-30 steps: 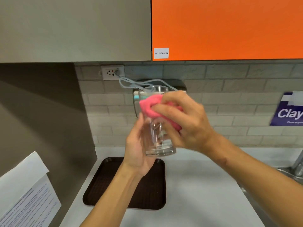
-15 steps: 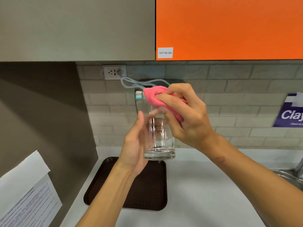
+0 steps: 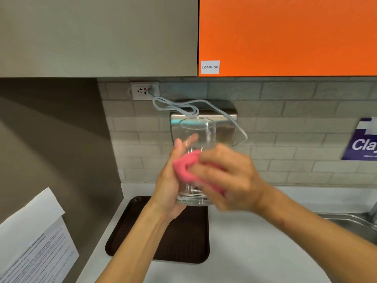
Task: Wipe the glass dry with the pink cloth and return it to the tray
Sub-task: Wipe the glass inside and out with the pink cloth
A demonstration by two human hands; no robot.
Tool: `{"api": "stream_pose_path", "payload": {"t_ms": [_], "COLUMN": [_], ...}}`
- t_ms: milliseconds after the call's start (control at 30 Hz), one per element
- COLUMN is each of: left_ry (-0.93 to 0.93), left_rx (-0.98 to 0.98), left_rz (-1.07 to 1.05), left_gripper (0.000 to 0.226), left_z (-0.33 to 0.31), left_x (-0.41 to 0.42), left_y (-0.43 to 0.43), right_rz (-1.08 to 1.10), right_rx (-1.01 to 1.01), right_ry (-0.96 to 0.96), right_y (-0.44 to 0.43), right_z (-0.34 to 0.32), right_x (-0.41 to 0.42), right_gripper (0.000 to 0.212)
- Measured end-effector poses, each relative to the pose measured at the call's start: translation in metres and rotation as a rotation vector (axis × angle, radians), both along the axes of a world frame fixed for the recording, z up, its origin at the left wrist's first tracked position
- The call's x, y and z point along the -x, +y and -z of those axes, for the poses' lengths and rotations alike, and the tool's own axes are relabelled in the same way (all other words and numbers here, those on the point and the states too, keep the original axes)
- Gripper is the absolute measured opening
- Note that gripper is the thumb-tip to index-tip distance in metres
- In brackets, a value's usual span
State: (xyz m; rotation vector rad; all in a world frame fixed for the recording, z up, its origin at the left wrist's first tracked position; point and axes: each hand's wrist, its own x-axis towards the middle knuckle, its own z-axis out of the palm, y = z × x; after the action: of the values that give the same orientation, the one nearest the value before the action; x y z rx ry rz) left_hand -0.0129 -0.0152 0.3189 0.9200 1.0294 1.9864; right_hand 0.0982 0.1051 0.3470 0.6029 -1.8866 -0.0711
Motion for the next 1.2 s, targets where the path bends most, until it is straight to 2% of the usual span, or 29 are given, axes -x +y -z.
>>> {"api": "stream_pose_path", "payload": {"t_ms": [133,200,333,400,467,567,700,767,933,1000,1067,1200], "left_ry": [-0.002,-0.004,-0.017,-0.071,-0.060,0.003,-0.039,-0.010,-0.001,0.003,0.016,-0.003], "left_rx": [-0.052,-0.070,-0.087,-0.092,-0.079,-0.069,-0.082,-0.099,-0.074,-0.076,-0.098,-0.143], "left_rz": [0.070,0.078,0.052,0.041,0.038,0.088,0.155,0.122,0.007,0.029,0.070,0.030], "left_gripper": [0.069,0.071,0.072,0.077,0.077,0.071,0.080,0.077,0.082,0.085,0.080,0.080], "left_z": [0.001,0.001,-0.001,-0.005,-0.006,-0.004,-0.003,-0.001,-0.002,-0.005,-0.005,-0.009], "left_x": [-0.004,-0.004,0.004,0.008,0.009,0.004,-0.004,-0.006,0.001,0.000,-0.006,-0.019], "left_y": [0.002,0.002,0.000,0.000,0.000,0.000,0.002,0.002,-0.003,-0.005,-0.004,0.001], "right_rz": [0.103,0.119,0.011,0.017,0.037,0.085,0.175,0.149,0.054,0.043,0.044,0.105], "right_rx": [0.178,0.199,0.066,-0.021,-0.046,0.101,0.345,0.306,0.057,0.019,0.110,0.467], "right_ry": [0.083,0.082,-0.013,-0.037,-0.047,0.040,0.132,0.130,0.043,0.041,0.090,0.217], "right_y": [0.022,0.021,-0.005,-0.015,-0.012,0.007,0.019,0.014,-0.011,-0.012,-0.006,0.002], "right_z": [-0.041,-0.040,0.000,0.021,0.016,-0.023,-0.050,-0.037,0.021,0.020,0.001,-0.036], "right_x": [0.007,0.008,-0.005,-0.011,-0.012,-0.003,0.005,0.003,-0.010,-0.009,-0.005,0.008], "right_gripper": [0.024,0.021,0.015,0.018,0.022,0.026,0.025,0.023,0.019,0.016,0.017,0.022]}}
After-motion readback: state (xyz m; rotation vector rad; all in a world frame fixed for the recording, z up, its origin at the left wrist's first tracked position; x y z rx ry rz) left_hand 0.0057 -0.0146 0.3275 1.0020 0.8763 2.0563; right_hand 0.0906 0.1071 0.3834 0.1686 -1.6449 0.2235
